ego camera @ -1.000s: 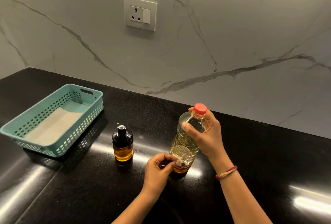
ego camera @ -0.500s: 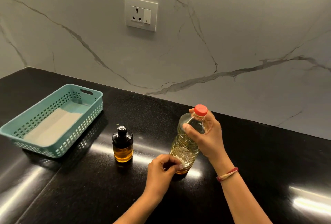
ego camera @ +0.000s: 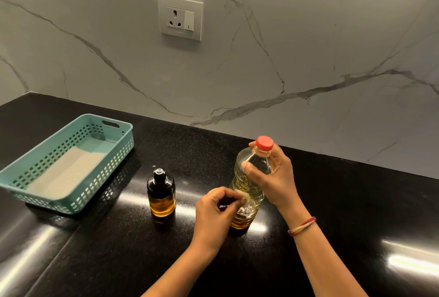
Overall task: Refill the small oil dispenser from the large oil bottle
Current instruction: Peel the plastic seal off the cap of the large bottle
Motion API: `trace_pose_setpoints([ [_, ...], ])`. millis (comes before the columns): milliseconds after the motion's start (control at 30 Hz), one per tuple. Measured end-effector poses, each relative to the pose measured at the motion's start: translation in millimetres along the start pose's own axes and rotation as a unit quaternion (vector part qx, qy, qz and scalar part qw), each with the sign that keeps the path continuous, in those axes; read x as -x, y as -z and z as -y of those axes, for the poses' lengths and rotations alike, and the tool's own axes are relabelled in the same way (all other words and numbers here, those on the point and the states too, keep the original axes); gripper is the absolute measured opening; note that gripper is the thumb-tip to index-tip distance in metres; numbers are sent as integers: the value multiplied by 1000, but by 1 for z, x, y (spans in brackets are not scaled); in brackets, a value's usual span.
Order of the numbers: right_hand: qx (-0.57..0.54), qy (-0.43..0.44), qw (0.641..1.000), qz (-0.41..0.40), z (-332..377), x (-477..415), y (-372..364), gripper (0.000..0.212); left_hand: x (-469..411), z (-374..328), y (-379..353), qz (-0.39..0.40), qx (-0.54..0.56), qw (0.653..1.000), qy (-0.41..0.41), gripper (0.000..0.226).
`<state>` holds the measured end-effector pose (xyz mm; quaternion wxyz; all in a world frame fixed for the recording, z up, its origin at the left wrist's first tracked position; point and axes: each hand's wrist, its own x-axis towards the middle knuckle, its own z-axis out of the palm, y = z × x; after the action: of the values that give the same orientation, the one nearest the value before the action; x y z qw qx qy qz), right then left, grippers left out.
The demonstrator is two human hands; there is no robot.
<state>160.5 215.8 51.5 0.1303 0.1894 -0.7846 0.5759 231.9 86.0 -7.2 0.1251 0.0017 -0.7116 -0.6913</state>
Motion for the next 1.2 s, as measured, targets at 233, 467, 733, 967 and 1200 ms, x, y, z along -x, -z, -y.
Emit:
trace_pose_setpoints([
  [233, 4, -8, 1000, 1, 0, -1, 0, 45, 12, 30, -6, 5, -46, 997, 54, 13],
  [467, -1, -8, 1000, -2, 0, -1, 1, 42, 18, 54, -8, 11, -97, 991, 97, 14],
  [733, 0, -11, 1000, 9, -1, -2, 2, 42, 13, 64, -1, 37, -171, 975, 135, 15],
  [967, -2, -37, 998, 55, 0, -6, 6, 61, 17, 55, 9, 21, -94, 983, 157, 11],
  [1200, -54, -53, 997, -31, 13, 18, 28, 97, 31, 14, 28, -24, 82, 982, 167, 6],
])
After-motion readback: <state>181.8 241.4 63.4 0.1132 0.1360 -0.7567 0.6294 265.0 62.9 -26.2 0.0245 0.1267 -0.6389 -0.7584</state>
